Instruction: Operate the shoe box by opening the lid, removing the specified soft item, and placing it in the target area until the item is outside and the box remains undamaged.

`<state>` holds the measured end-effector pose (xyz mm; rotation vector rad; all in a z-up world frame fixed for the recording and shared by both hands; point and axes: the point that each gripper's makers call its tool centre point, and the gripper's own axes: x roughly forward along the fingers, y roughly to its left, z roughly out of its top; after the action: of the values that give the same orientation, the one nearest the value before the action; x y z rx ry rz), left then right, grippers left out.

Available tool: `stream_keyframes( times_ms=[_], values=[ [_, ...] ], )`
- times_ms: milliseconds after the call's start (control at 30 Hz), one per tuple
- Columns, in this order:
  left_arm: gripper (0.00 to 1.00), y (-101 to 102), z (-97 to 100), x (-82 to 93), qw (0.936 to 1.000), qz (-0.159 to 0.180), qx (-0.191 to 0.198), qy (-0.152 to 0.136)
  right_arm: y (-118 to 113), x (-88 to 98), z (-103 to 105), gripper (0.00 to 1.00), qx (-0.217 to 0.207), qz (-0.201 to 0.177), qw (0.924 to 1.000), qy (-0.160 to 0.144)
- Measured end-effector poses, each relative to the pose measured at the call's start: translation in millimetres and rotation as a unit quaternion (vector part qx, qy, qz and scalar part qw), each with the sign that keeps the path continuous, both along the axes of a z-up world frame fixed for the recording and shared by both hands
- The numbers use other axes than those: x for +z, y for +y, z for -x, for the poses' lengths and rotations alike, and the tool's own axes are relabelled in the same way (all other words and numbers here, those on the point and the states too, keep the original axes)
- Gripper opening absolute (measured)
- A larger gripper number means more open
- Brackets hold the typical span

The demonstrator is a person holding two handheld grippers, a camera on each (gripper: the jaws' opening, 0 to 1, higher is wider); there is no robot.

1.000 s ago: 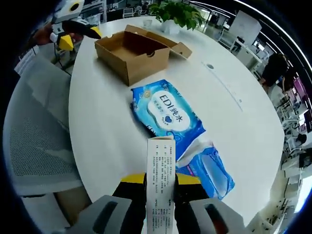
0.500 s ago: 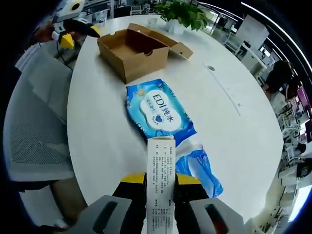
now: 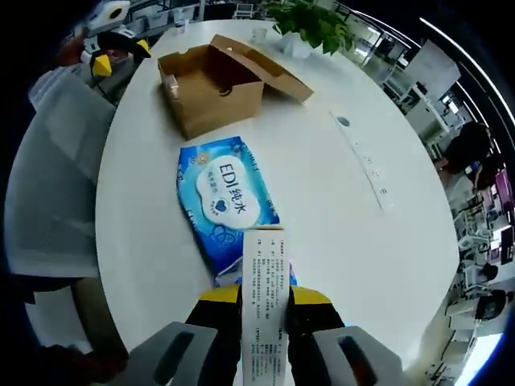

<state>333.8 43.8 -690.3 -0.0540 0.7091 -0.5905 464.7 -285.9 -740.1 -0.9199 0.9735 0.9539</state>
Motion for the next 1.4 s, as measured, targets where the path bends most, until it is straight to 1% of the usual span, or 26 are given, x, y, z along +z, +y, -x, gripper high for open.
stream_keyframes(
  times_ms=[167, 267, 300, 433, 467, 500, 600, 733, 800, 867, 1000, 1400],
  values=[
    [0.55, 18, 2.3, 0.2, 0.9998, -0.005, 0.021, 0.002, -5, -4.2, -29, 0.17, 0.007, 0.011, 0.9999, -0.003],
    [0.55, 27, 2.4, 0.7, 0.9995, -0.007, 0.031, 0.003, -6, -6.2, -42, 0.17, 0.008, 0.013, 0.9999, -0.006],
    [0.55, 29, 2.6, 0.8, 0.9994, -0.007, 0.034, 0.003, -7, -10.4, -51, 0.17, 0.009, 0.014, 0.9998, -0.007],
    [0.55, 36, 3.3, -0.6, 0.999, -0.01, 0.044, 0.005, -5, -15.1, -57, 0.17, 0.021, 0.023, 0.9994, -0.011],
    [0.55, 37, 3.7, -0.6, 0.9989, -0.01, 0.046, 0.005, -5, -21.9, -65, 0.17, 0.027, 0.027, 0.9992, -0.01],
    [0.55, 38, 4.0, -0.7, 0.9988, -0.009, 0.048, 0.006, -5, -24.0, -67, 0.17, 0.028, 0.028, 0.9992, -0.009],
    [0.55, 42, 4.3, -1.3, 0.9983, -0.005, 0.057, 0.008, -3, -30.2, -68, 0.17, 0.035, 0.032, 0.9989, -0.001],
    [0.55, 45, 5.7, -3.1, 0.9979, -0.007, 0.063, 0.01, -4, -35.7, -72, 0.17, 0.047, 0.044, 0.9979, -0.003],
    [0.55, 47, 6.4, -4.1, 0.9977, -0.008, 0.066, 0.012, -4, -37.5, -71, 0.17, 0.053, 0.047, 0.9975, -0.005],
    [0.55, 48, 6.9, -5.2, 0.9975, -0.008, 0.069, 0.013, -6, -41.7, -70, 0.17, 0.071, 0.061, 0.9955, -0.006],
    [0.55, 48, 8.6, -4.9, 0.9972, -0.007, 0.073, 0.015, -9, -49.1, -68, 0.17, 0.084, 0.074, 0.9937, -0.005],
    [0.55, 50, 11.6, -9.1, 0.997, -0.012, 0.073, 0.023, -8, -64.5, -63, 0.17, 0.096, 0.077, 0.9923, 0.012]
  ],
)
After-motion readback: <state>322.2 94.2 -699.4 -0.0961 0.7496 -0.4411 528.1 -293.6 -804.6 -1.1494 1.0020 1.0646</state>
